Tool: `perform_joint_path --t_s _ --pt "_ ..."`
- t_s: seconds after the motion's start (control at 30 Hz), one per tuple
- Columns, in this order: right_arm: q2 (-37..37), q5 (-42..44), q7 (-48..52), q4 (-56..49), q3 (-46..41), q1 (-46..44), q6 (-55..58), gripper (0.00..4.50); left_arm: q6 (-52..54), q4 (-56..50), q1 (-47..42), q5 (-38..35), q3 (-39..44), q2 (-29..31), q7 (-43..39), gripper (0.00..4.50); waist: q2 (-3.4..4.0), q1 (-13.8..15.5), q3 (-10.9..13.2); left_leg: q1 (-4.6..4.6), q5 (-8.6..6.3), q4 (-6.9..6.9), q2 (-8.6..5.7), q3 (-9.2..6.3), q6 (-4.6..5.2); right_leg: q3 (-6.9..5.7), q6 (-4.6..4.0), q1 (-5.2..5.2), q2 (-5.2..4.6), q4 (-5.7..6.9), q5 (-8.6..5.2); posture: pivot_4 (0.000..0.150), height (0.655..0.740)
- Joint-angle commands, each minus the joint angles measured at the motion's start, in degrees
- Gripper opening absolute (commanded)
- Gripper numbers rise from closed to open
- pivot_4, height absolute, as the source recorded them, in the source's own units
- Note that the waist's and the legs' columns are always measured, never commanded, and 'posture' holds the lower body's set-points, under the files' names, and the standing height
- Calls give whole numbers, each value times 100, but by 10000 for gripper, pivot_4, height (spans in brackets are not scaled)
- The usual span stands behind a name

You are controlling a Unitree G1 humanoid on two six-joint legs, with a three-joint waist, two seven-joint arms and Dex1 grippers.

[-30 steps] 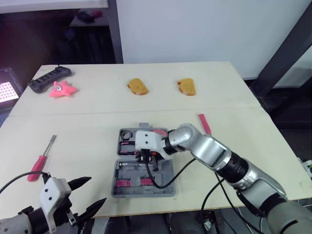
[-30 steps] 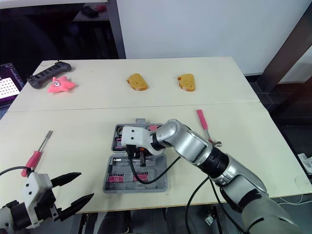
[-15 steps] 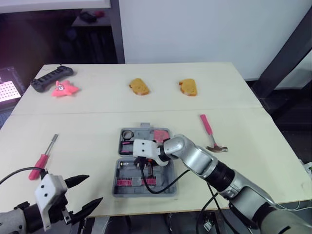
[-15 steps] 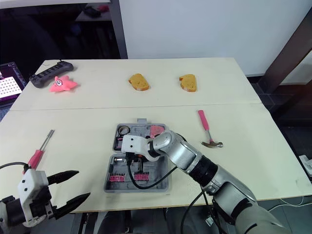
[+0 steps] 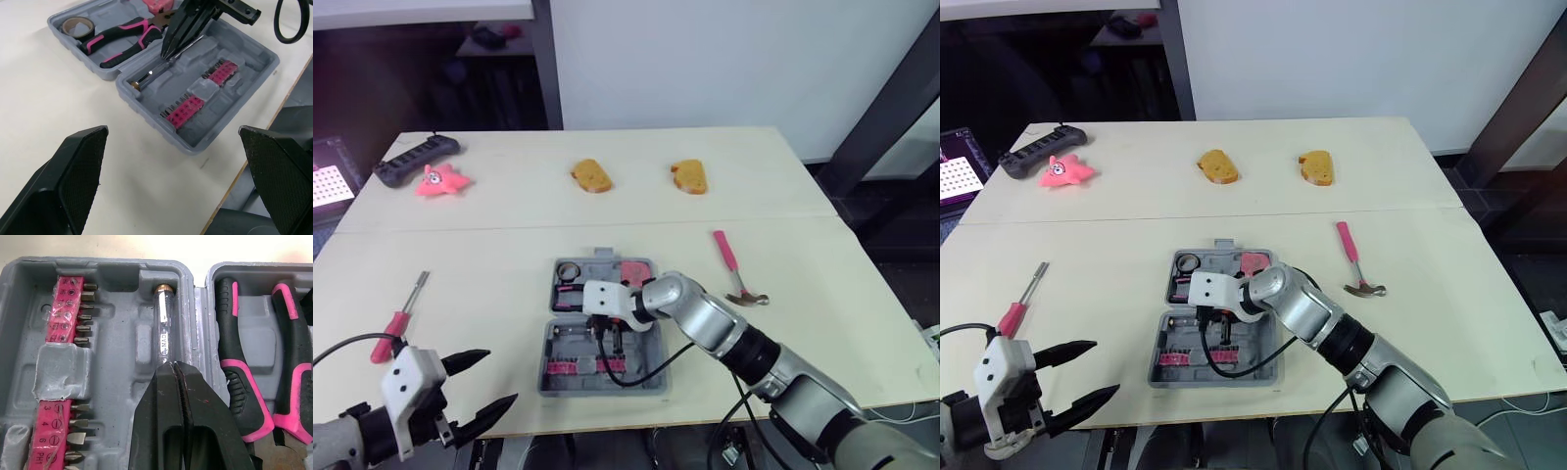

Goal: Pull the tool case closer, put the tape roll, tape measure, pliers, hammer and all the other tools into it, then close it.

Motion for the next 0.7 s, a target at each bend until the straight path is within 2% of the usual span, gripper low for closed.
perform_joint_path --t_s 0.03,0.2,0.37,0.53,0.7 --pt "10 -82 123 70 48 165 -1 467 -60 5 -22 -7 108 42 -33 45000 0 0 0 4 0 0 0 0 0 0 0 4 0 -1 0 1500 7080" --pt "14 -350 46 696 179 374 -214 467 -43 90 -170 31 32 99 -45 45000 -8 -3 -12 20 0 -4 0 0 0 0 0 17 0 -2 -1 1500 7080" --pt "34 -432 81 842 164 449 -419 467 -12 149 -258 23 28 167 -75 45000 -21 -15 -55 38 0 -8 0 0 0 0 -2 34 1 -2 -1 1500 7080" --pt "265 126 170 487 -585 448 -1136 467 -22 289 -367 -68 102 215 -147 45000 -22 -10 -57 36 0 -8 1 -1 0 0 -2 32 2 -1 -1 1500 7080" --pt "-142 732 338 -204 -1599 664 -1951 467 -38 723 -806 -303 253 258 -261 45000 -20 28 -47 21 0 -6 0 -1 0 0 0 20 1 -2 -1 1500 7080"
